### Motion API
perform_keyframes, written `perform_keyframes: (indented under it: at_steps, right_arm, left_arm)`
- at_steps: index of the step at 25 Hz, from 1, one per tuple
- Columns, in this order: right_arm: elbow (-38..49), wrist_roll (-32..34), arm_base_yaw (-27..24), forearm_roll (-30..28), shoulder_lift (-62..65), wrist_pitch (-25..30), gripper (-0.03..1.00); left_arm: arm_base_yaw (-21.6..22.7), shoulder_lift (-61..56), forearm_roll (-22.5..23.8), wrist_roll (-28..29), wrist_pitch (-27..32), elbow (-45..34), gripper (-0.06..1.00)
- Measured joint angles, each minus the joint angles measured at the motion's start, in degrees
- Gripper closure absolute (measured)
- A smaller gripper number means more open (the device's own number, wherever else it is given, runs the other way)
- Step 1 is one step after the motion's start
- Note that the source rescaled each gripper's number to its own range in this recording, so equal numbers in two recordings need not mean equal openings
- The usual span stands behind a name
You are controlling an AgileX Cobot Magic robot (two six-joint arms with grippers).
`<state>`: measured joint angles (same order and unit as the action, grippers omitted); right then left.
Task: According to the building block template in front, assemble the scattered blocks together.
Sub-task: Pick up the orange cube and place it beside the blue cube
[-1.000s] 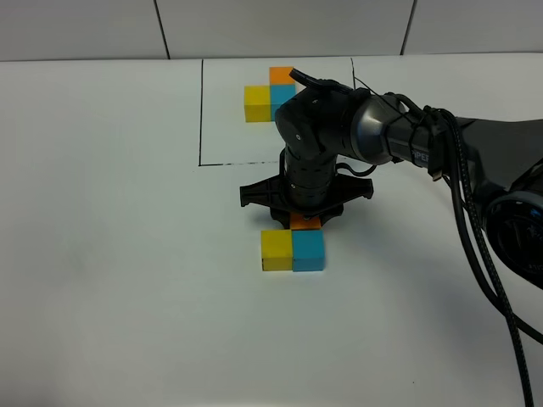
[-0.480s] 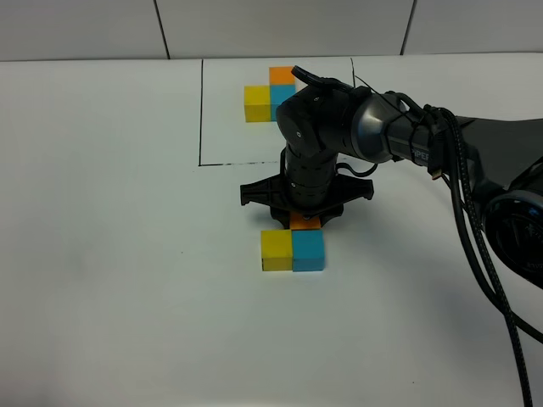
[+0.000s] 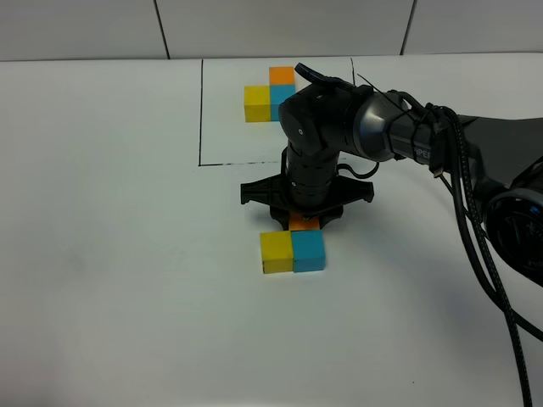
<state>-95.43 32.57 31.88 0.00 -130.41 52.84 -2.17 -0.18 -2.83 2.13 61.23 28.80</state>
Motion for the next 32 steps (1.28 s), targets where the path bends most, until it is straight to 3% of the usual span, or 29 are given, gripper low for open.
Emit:
perform_keyframes:
  at_steps: [32]
  right_arm:
    - [0.0,-3.6,0.0,0.0,0.0,0.1,0.94]
  left_arm:
    - [0.0,0.0,0.0,-0.1,0.0,0.0,0.11]
